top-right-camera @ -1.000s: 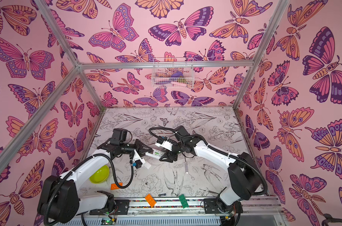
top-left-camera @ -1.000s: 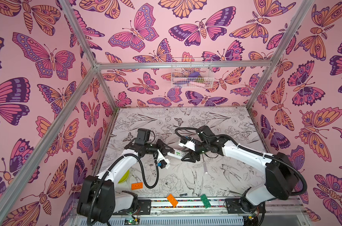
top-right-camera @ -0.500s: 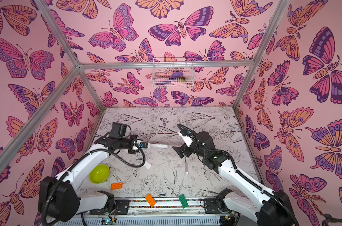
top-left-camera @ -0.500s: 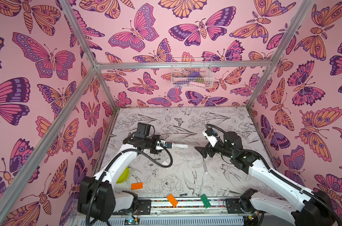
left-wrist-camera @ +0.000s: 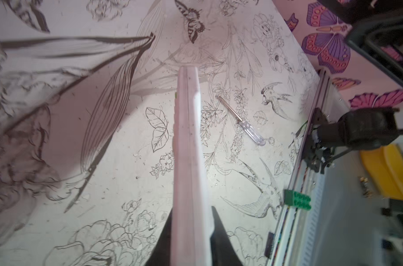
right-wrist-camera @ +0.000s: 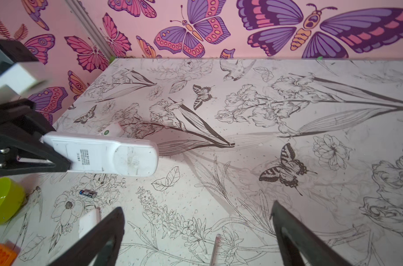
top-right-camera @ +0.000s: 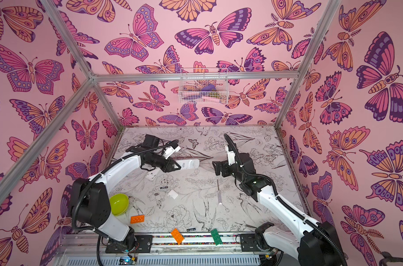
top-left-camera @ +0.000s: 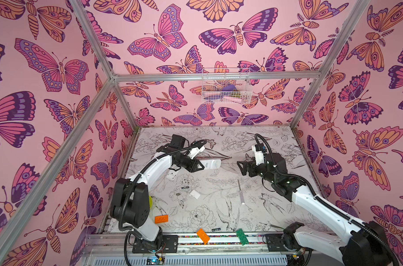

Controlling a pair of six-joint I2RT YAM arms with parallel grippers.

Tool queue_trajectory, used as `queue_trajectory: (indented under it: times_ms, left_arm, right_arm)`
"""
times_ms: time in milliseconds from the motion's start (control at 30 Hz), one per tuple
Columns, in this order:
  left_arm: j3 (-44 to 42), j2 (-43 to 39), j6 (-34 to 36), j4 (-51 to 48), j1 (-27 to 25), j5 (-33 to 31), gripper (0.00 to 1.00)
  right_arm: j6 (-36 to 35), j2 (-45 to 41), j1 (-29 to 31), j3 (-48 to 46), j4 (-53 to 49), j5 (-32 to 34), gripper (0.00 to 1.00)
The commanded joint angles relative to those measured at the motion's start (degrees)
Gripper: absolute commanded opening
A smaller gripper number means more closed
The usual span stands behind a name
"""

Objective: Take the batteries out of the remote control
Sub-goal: 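Open the right gripper and withdraw it while the left holds the remote, then grasp the battery-cover end of the AC remote with the right gripper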

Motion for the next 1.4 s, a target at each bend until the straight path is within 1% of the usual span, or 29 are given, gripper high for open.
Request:
queue_trajectory:
  times_ms: [0, 67, 133, 233, 367, 433, 500, 567, 700, 767, 800, 867, 1000, 1100, 1133, 1233, 1333, 1367]
  left_arm:
    - [-1.88, -1.27, -8.96, 2.53, -0.99, 7.75, 0.0]
    - [-3.62, -2.84, -9.23, 4.49, -1.31, 7.28, 0.0]
    - [-5.71, -3.94, -9.86, 6.73, -1.31, 8.27, 0.0]
    - [-9.26, -4.33, -10.29, 11.29, -1.38, 11.61, 0.0]
    - [-10.68, -4.77, -10.48, 12.39, -1.31, 14.52, 0.0]
    - [-12.72, -6.03, -10.91, 14.79, -1.34, 15.31, 0.0]
    - [-14.98, -7.22, -13.78, 18.3, -1.32, 12.87, 0.0]
    - [-16.1, -8.31, -16.21, 19.49, -1.31, 9.81, 0.0]
    - [-18.65, -9.25, -17.75, 23.33, -1.33, 12.5, 0.0]
    - [-19.26, -9.2, -18.14, 24.37, -1.29, 13.03, 0.0]
    - [-19.39, -9.53, -18.16, 24.38, -1.28, 12.67, 0.0]
    - [-19.9, -9.99, -18.04, 25.14, -1.29, 12.25, 0.0]
    - [-20.34, -9.51, -18.84, 27.25, -1.22, 15.66, 0.0]
    - [-20.61, -10.2, -19.43, 27.64, -1.15, 16.06, 0.0]
    - [-20.89, -10.23, -19.46, 28.11, -1.14, 16.23, 0.0]
    - [-21.37, -10.12, -19.7, 28.7, -1.13, 16.46, 0.0]
    - [-21.41, -10.75, -19.99, 28.85, -1.13, 16.71, 0.0]
    - [-21.55, -10.74, -20.01, 29.06, -1.18, 16.89, 0.0]
  right_arm:
    - [5.62, 0.0, -0.66, -0.83, 0.73, -2.44, 0.99]
    - [9.65, 0.3, -2.0, -3.35, 4.73, -4.91, 0.99]
    - [12.77, 1.44, -2.45, -4.08, 5.89, -7.16, 0.99]
    - [14.7, 3.92, -2.48, -4.18, 6.49, -10.94, 1.0]
    - [16.54, 7.9, -2.47, -3.46, 8.08, -16.02, 0.97]
    - [17.66, 9.1, -2.48, -4.4, 11.33, -17.65, 0.97]
    - [18.84, 9.86, -2.15, -7.07, 19.78, -20.65, 0.96]
    - [19.6, 10.5, -1.83, -7.59, 23.22, -23.27, 0.95]
    - [18.1, 11.48, -0.98, -7.59, 25.09, -25.43, 0.95]
    - [17.35, 13.64, -0.11, -6.41, 24.7, -26.34, 0.93]
    - [17.43, 14.92, 0.35, -5.66, 24.78, -27.65, 0.91]
    - [17.89, 16.6, 1.07, -5.33, 26.86, -29.99, 0.9]
    - [18.68, 20.03, 1.52, -5.18, 30.94, -31.19, 0.87]
    - [19.78, 22.34, 1.55, -4.04, 31.79, -32.03, 0.81]
    - [19.84, 22.83, 1.55, -3.77, 31.86, -33.61, 0.8]
    - [19.59, 24.19, 1.54, -3.13, 32.14, -33.11, 0.78]
    - [19.6, 25.13, 1.4, -1.38, 31.19, -34.26, 0.7]
    - [19.27, 25.17, 1.47, -0.89, 30.71, -34.31, 0.68]
